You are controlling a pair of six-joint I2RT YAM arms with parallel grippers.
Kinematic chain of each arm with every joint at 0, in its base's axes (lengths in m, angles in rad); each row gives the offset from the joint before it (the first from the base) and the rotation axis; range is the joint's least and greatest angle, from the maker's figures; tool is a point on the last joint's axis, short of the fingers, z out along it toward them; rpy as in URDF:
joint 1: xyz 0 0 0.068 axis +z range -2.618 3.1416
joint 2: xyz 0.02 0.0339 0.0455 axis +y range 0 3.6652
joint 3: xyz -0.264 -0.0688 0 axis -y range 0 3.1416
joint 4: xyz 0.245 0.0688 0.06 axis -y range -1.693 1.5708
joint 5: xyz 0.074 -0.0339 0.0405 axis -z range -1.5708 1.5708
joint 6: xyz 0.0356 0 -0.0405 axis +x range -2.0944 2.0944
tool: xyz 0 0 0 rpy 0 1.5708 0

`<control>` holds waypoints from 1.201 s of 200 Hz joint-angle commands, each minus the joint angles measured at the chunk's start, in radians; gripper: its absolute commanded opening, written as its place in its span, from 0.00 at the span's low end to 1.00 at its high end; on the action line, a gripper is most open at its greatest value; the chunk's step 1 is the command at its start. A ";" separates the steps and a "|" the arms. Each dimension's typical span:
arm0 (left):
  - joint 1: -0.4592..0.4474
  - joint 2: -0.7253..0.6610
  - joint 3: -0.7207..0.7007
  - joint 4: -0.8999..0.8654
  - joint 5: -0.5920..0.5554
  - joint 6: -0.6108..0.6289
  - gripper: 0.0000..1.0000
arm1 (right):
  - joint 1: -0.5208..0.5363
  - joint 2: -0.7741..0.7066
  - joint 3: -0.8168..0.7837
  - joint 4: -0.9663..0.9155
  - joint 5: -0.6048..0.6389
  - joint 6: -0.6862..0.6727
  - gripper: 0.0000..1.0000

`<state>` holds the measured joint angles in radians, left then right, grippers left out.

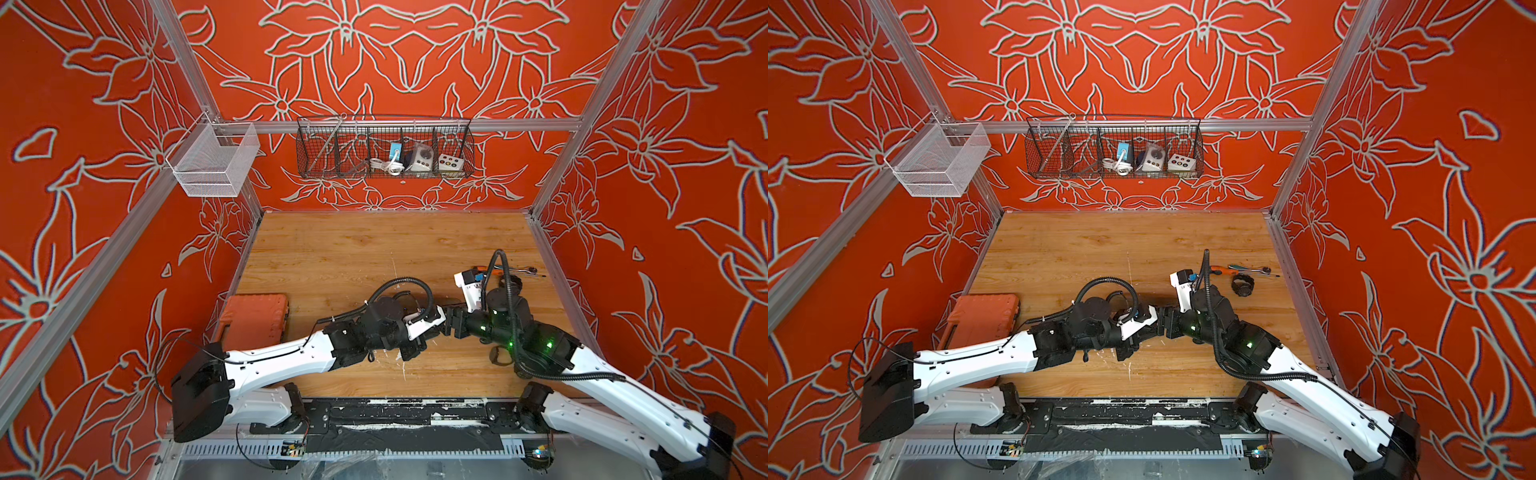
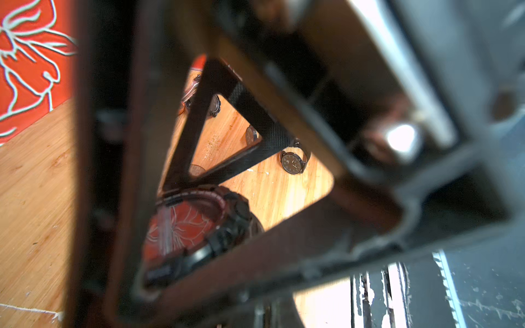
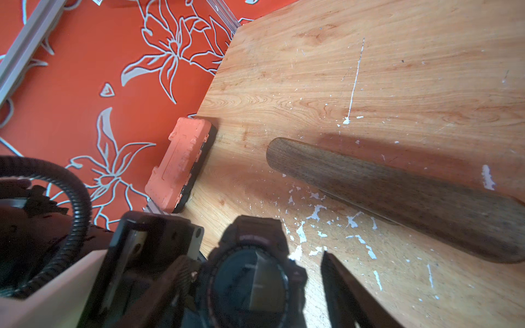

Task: Place watch on stand
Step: Pick up the watch at the center of the board.

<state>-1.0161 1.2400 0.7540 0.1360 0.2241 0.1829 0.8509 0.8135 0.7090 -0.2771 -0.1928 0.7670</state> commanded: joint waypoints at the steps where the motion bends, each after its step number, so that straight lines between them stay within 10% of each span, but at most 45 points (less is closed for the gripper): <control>1: -0.009 0.007 0.039 0.008 -0.006 0.024 0.00 | 0.010 0.010 0.038 0.002 -0.008 0.003 0.68; 92: -0.012 -0.022 0.012 0.031 -0.043 0.017 0.00 | 0.014 -0.004 0.046 -0.042 0.068 -0.019 0.42; 173: 0.003 -0.241 -0.181 0.184 -0.280 -0.224 0.58 | -0.108 -0.082 0.041 -0.194 0.262 -0.129 0.37; 219: 0.183 -0.359 -0.191 -0.031 -0.514 -0.529 0.73 | -0.236 -0.065 -0.022 -0.205 0.328 -0.222 0.34; 240: 0.327 -0.384 -0.209 -0.097 -0.390 -0.651 0.75 | -0.256 -0.050 -0.040 -0.196 0.382 -0.252 0.33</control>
<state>-0.8116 0.8852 0.5644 0.1631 -0.1646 -0.2516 0.6140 0.7517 0.6960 -0.4667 0.0948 0.5785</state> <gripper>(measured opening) 0.740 0.573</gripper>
